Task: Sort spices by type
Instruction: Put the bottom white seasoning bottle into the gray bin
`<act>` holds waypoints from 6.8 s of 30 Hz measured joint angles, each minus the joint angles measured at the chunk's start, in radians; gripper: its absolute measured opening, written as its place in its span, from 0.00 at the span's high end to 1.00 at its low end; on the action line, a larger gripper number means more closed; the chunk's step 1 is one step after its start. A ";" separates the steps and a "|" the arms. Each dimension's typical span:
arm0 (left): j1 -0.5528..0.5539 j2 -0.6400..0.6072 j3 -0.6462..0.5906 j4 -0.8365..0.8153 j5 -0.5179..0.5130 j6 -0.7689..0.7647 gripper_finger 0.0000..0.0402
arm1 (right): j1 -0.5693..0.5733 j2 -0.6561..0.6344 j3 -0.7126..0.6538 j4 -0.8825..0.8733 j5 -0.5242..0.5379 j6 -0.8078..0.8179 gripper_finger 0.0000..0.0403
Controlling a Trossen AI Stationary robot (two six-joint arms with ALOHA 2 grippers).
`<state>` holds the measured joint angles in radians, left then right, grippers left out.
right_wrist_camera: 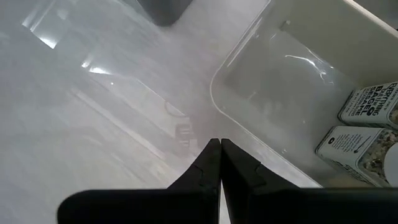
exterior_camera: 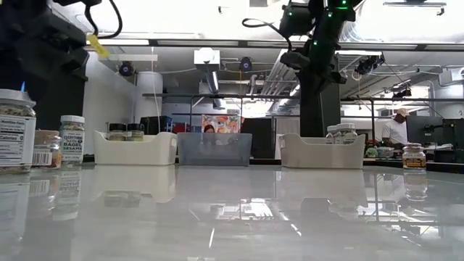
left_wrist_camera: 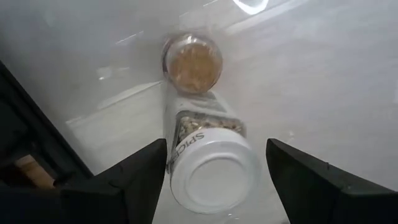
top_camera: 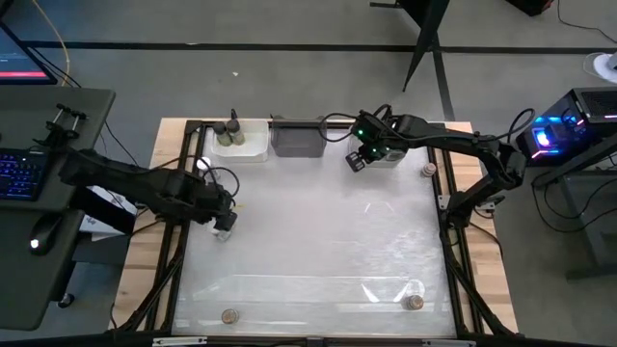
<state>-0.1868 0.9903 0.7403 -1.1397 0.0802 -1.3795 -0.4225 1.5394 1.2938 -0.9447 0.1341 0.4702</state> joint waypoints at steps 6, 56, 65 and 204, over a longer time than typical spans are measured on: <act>-0.065 0.083 0.000 0.022 0.000 -0.038 0.35 | 0.000 0.000 0.000 0.000 0.000 -0.007 1.00; 0.569 1.085 1.326 0.366 0.097 1.354 0.58 | -0.002 -0.465 0.001 0.198 0.066 0.280 1.00; 0.600 1.360 1.598 0.367 0.013 1.495 0.58 | -0.002 -0.464 0.001 0.210 0.095 0.229 1.00; 1.078 0.892 1.611 0.035 0.466 1.522 0.35 | -0.279 0.369 0.003 0.116 -0.031 1.129 0.36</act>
<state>0.8909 1.8820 2.3512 -1.1049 0.5465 0.1429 -0.7012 1.9083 1.2964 -0.8282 0.1031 1.5994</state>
